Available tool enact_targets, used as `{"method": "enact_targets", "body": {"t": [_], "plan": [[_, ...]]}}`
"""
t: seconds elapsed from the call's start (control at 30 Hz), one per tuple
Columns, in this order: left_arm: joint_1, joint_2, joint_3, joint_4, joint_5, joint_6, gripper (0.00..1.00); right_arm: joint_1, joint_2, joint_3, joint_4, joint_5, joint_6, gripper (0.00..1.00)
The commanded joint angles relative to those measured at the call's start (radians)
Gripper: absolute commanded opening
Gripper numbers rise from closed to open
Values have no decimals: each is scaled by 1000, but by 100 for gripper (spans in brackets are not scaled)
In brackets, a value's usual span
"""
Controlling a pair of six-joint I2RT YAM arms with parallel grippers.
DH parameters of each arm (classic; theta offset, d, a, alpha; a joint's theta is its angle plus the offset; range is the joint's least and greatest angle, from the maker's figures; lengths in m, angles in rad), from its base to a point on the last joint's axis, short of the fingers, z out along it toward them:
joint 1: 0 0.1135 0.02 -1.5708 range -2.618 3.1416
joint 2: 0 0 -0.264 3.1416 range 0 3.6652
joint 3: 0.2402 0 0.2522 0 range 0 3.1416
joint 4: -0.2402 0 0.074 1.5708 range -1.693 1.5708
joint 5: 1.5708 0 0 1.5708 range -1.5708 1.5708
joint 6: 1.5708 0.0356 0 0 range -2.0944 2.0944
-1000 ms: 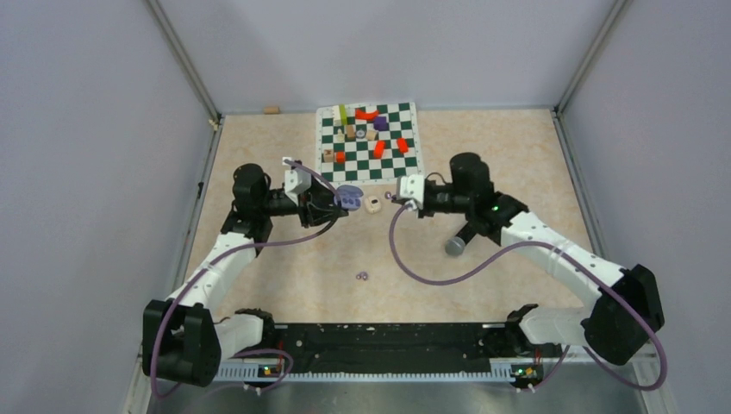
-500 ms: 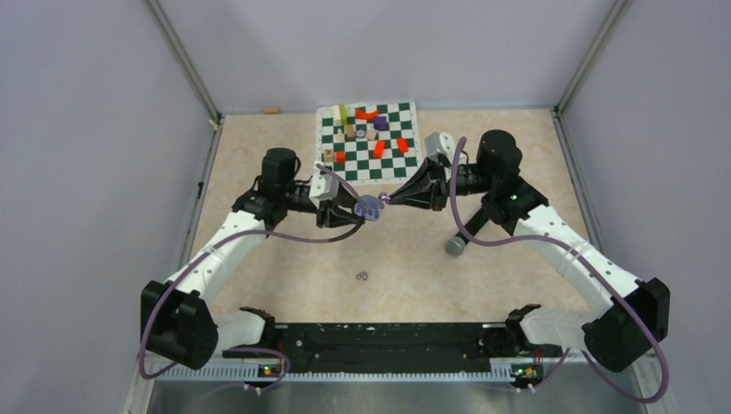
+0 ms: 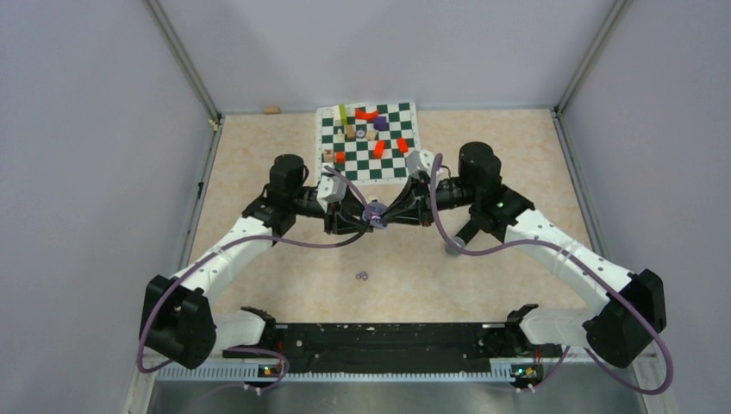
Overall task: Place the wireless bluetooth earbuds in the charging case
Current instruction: Insert the left earbud into the left side groove of the charging case.
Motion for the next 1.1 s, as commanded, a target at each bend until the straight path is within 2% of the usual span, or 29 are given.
{"method": "enact_targets", "body": {"t": [0.0,1.07], "plan": [[-2,-5,-10,117,31,-80,0,24,-18,-4,-9,35,-58,6],[-17,-3,-22,112,38,-78,0,47,30,36,-24,122,-109,5]]}}
